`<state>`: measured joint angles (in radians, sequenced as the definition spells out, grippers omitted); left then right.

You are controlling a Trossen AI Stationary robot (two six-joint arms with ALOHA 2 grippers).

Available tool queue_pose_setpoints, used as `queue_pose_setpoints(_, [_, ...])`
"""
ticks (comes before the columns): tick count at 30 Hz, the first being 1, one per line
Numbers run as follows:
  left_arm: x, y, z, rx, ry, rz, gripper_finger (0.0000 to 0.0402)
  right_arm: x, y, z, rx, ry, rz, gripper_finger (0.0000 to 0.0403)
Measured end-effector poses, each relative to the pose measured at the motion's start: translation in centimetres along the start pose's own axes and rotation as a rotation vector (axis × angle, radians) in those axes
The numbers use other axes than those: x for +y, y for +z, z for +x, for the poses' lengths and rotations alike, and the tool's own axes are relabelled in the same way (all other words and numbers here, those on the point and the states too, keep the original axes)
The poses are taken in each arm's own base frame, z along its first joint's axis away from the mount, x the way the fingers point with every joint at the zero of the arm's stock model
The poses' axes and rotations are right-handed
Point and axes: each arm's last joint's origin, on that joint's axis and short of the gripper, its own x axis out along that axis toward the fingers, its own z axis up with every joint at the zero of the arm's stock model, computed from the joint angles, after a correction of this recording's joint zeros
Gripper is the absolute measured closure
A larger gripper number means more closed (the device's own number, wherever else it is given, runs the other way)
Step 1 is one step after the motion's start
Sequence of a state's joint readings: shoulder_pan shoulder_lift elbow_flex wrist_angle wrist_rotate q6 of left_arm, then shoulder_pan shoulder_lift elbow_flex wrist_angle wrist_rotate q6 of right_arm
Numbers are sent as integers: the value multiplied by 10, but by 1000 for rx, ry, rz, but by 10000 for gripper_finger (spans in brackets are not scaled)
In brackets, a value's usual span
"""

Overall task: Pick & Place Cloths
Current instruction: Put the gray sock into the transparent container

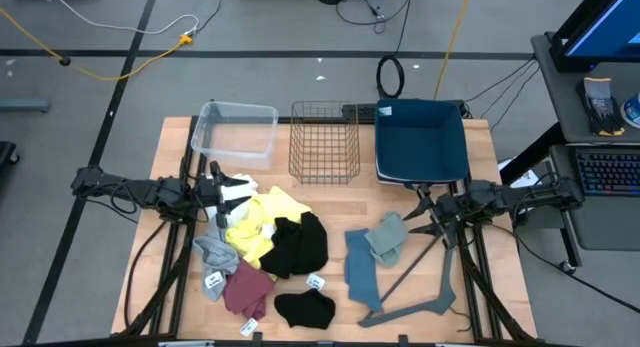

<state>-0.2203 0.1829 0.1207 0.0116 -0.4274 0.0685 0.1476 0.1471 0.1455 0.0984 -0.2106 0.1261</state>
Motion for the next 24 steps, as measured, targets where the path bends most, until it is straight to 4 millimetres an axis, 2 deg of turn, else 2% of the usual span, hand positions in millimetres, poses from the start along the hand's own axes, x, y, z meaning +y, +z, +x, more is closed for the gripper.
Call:
queue_pose_setpoints(6, [0,0,0,0,0,18,192,1,7,0,-67,7,-14,248])
queue_pose_setpoints(10, [0,3,0,-32,5,97,192,1,7,0,-75,7,-16,248])
queue_pose_setpoints(18, [-2,5,0,-56,-72,47,192,1,9,0,-97,14,77,248])
queue_pose_setpoints(24, [-2,6,0,-74,-76,151,192,1,7,0,-69,10,137,248])
